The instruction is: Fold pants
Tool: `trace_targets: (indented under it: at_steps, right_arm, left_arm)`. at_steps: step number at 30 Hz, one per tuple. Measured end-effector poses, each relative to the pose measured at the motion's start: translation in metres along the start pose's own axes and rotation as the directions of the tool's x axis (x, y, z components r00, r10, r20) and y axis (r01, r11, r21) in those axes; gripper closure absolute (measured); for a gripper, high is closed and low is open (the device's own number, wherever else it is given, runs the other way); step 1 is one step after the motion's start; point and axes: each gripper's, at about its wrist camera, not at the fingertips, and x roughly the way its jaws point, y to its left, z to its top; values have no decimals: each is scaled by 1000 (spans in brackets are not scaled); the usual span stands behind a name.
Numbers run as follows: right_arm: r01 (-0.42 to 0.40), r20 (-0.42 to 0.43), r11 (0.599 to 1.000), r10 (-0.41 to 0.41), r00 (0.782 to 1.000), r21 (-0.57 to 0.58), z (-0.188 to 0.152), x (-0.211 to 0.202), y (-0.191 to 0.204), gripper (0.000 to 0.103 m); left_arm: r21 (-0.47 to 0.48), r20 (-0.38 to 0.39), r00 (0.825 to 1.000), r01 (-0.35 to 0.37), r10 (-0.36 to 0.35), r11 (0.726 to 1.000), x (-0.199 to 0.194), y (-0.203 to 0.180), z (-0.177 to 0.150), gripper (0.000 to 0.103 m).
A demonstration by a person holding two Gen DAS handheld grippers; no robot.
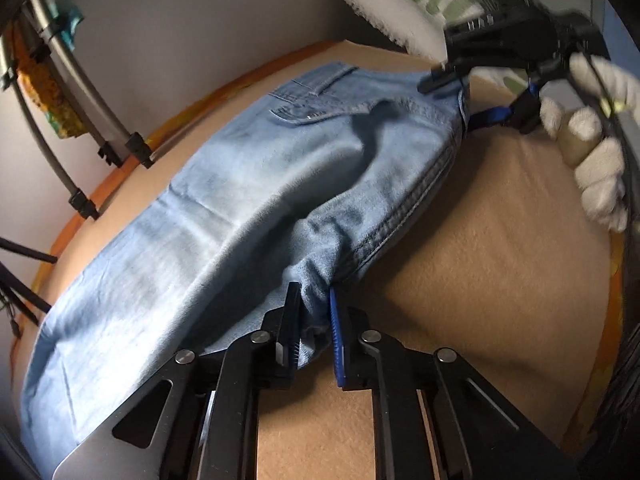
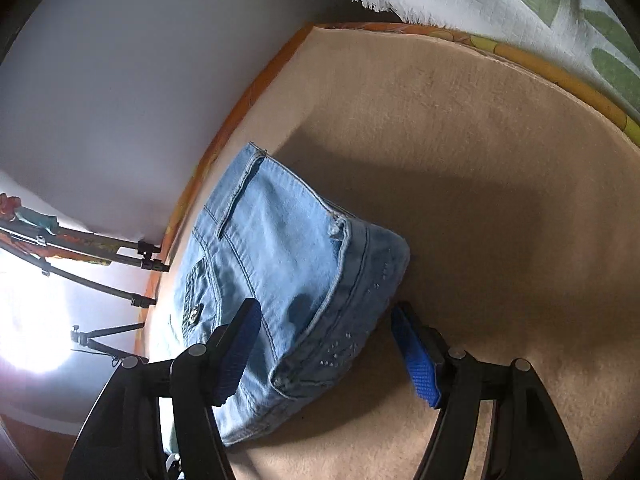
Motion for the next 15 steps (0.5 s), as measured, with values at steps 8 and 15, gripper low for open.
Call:
trace_targets:
  at_steps: [8, 15]
  right_arm:
    - [-79, 105, 991, 90, 990, -108, -3, -31, 27, 84]
    - [-23, 175, 987, 51, 983, -158, 3, -45, 16, 97]
  left_arm:
    - [-60, 71, 992, 112, -107, 992, -41, -3, -3, 94]
    - [-74, 21, 989, 145, -144, 987, -20, -28, -30, 94]
